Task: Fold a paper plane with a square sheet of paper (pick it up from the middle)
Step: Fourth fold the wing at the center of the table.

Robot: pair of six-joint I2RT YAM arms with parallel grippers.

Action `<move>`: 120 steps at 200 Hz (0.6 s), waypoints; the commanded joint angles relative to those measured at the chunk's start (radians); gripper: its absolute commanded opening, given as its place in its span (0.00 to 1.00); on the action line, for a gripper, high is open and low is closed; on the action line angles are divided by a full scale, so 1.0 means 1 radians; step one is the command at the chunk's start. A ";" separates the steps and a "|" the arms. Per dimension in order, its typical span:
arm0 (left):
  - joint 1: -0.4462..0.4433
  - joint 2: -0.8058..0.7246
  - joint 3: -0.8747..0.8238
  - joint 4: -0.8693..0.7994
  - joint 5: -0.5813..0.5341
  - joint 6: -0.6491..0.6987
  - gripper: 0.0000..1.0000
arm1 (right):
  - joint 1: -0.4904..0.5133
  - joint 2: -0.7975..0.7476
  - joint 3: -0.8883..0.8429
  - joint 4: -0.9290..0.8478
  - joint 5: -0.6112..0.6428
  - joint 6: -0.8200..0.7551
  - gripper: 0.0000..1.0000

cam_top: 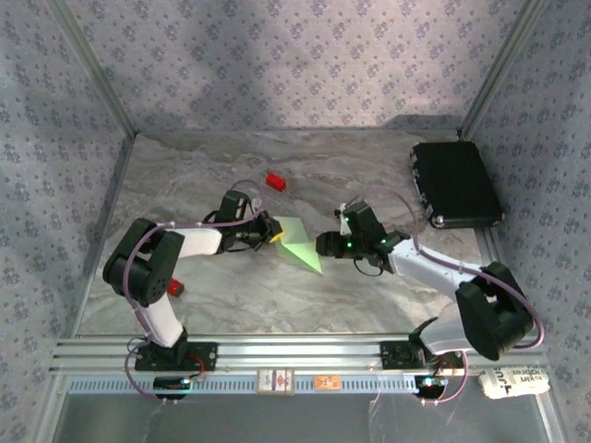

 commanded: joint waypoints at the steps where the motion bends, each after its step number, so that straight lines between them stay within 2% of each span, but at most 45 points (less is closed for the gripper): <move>1: -0.004 -0.039 -0.015 -0.011 -0.033 -0.003 0.00 | 0.026 -0.057 -0.033 0.002 0.115 -0.039 0.54; 17: -0.015 -0.051 -0.017 -0.014 -0.043 -0.006 0.00 | 0.057 -0.101 -0.046 0.001 0.187 -0.061 0.54; 49: -0.026 -0.033 -0.012 0.008 -0.008 -0.001 0.13 | 0.125 -0.184 -0.094 0.061 0.369 -0.085 0.54; 84: -0.025 -0.004 0.000 0.046 0.061 -0.014 0.21 | 0.205 -0.198 -0.171 0.191 0.426 -0.235 0.53; 104: -0.026 -0.008 0.007 0.037 0.066 -0.006 0.23 | 0.283 -0.174 -0.182 0.230 0.520 -0.322 0.52; 120: -0.025 -0.007 0.009 0.035 0.070 -0.005 0.22 | 0.335 -0.133 -0.176 0.248 0.539 -0.392 0.52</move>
